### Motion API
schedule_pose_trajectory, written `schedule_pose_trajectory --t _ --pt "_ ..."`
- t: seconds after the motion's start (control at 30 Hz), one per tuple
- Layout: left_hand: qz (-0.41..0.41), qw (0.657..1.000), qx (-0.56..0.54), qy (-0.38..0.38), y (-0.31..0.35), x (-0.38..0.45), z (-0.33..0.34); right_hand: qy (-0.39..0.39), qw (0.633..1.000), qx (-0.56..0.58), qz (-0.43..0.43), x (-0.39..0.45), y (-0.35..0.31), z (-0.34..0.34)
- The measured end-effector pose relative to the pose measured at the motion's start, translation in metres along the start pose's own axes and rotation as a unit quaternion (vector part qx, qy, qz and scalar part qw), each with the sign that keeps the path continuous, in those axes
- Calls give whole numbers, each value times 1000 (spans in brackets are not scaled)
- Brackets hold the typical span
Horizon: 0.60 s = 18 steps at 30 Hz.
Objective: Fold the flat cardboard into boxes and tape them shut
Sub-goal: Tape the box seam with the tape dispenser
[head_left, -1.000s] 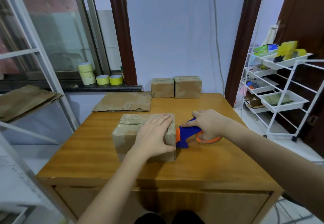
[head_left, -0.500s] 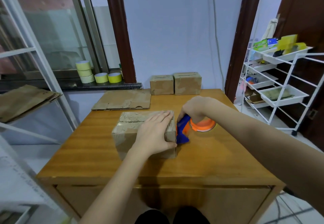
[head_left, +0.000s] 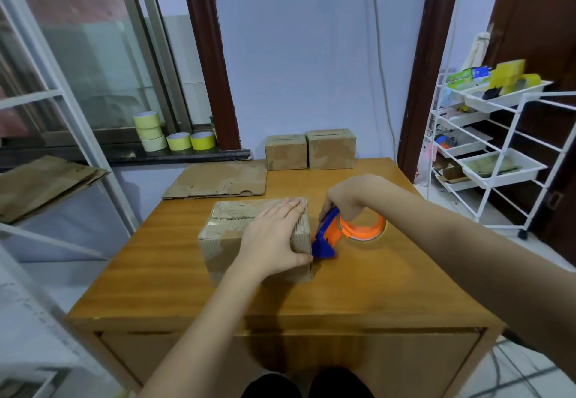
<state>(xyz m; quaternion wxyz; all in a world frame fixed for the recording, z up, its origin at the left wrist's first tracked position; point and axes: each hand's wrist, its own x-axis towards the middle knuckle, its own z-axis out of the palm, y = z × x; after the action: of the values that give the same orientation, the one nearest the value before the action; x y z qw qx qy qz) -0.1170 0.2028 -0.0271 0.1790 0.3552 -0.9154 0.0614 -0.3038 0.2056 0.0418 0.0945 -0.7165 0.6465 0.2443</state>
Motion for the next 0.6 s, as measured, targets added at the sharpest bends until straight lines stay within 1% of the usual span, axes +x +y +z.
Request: schedule_pose_trajectory --t 0.17,0.37,0.43,0.6 --pt "-3 1000 -2 0 0 0 0 -14 999 27 40 -16 -3 23" --pt "-8 1000 -7 -9 2 0 -3 -13 991 120 55 -45 -1 50" --pt "-6 1000 -9 -11 2 0 -4 -6 986 152 64 -55 1 59" --pt "-14 1000 -5 -19 4 -1 -6 26 981 178 72 -80 8 79"
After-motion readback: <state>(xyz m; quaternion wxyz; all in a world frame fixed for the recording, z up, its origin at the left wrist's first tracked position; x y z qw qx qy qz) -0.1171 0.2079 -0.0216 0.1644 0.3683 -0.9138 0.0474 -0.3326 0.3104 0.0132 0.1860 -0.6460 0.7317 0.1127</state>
